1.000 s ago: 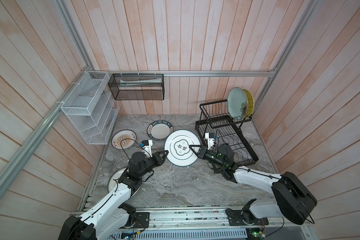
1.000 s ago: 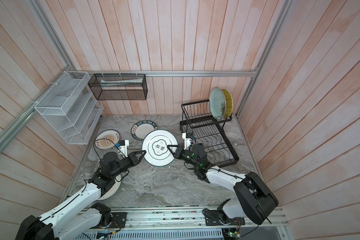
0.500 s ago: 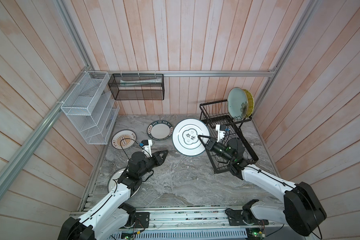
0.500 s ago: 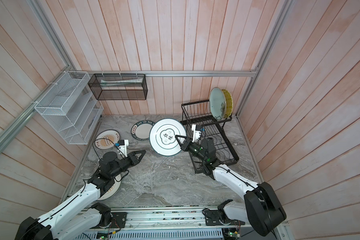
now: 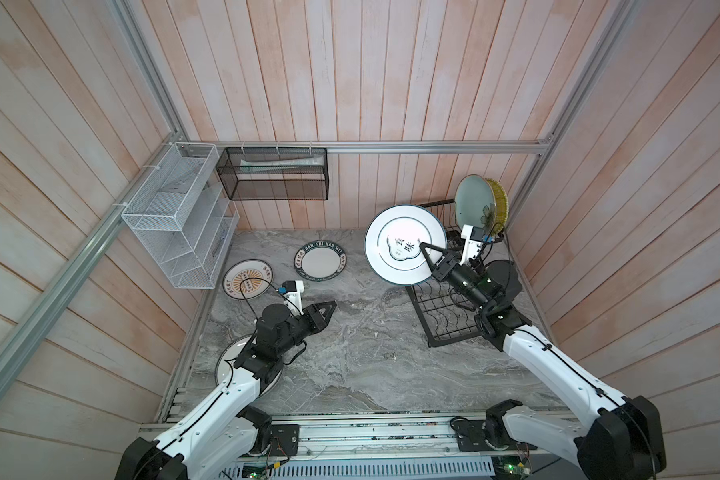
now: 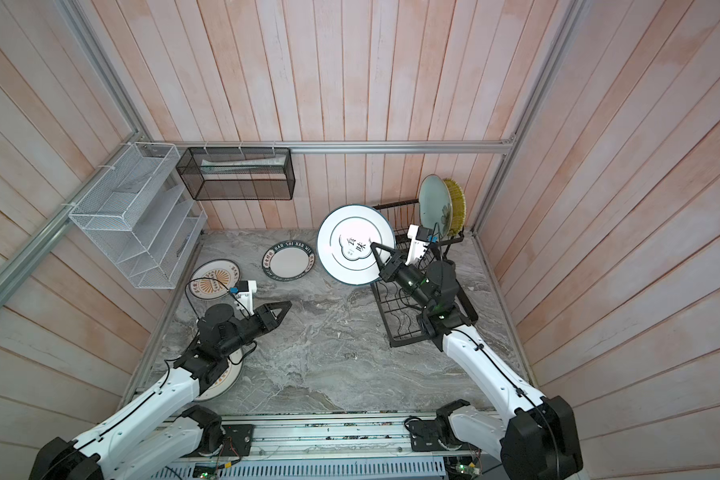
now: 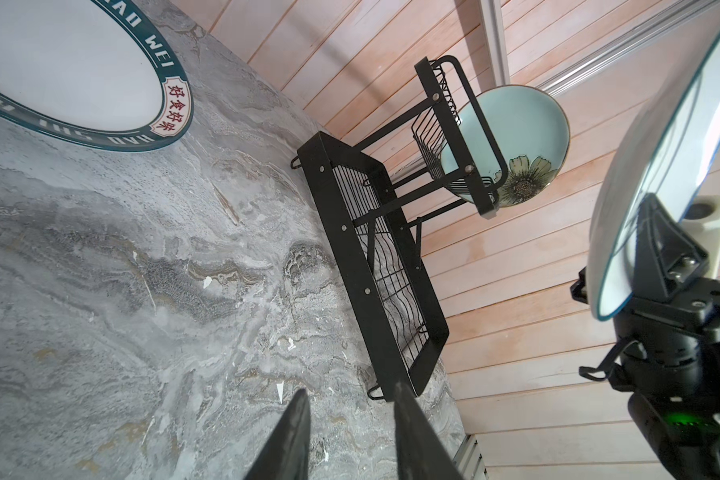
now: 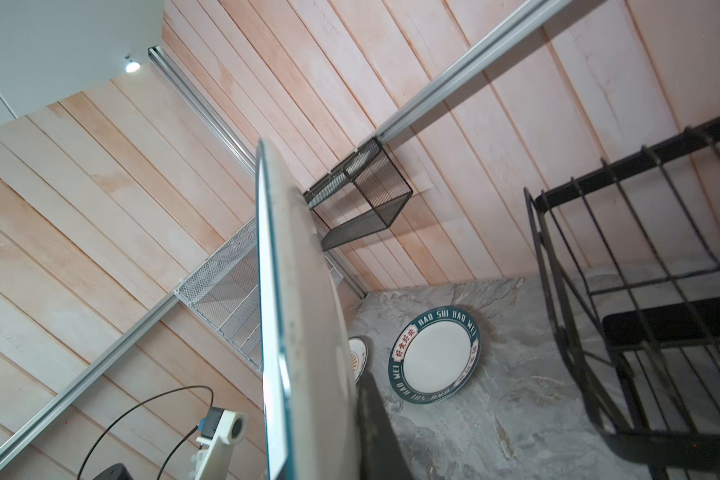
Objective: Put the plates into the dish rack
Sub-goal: 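Lift the upright white plate toward the rack with the right gripper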
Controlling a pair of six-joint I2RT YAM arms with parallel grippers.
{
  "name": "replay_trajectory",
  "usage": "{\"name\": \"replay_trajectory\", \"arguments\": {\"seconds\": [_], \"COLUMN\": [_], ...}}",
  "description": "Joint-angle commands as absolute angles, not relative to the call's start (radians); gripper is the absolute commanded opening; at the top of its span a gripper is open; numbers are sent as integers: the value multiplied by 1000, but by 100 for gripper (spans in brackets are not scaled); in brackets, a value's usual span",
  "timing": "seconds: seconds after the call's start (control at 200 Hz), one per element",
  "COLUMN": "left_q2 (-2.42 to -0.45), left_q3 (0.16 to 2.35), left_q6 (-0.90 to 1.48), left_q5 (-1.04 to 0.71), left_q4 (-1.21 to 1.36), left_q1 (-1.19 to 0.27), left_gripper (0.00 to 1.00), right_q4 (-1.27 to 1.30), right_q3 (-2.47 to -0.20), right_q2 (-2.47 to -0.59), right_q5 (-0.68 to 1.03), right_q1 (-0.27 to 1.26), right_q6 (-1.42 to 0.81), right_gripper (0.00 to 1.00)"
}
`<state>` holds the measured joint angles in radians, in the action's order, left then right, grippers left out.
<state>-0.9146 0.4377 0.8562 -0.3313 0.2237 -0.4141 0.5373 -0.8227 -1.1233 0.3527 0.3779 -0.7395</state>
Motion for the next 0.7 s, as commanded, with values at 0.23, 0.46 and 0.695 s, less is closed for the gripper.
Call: {"name": "replay_trajectory", "arguments": {"seconds": [0.23, 0.46, 0.695], "left_q2": [-908, -914, -936], "left_q3": [446, 452, 466], "left_q6": [831, 819, 808], "left_q5": [-308, -298, -300], "left_q4": [190, 165, 157], "left_q1": [-414, -415, -416], "left_gripper": [35, 35, 35], "right_q4": [399, 333, 251], "right_q3": [-1022, -1099, -1171], "right_q2": [-1046, -1049, -1071], "right_q5": [204, 149, 25], "right_q1": [294, 227, 210], "right_q6": [-530, -451, -321], "right_gripper": [0, 0, 0]}}
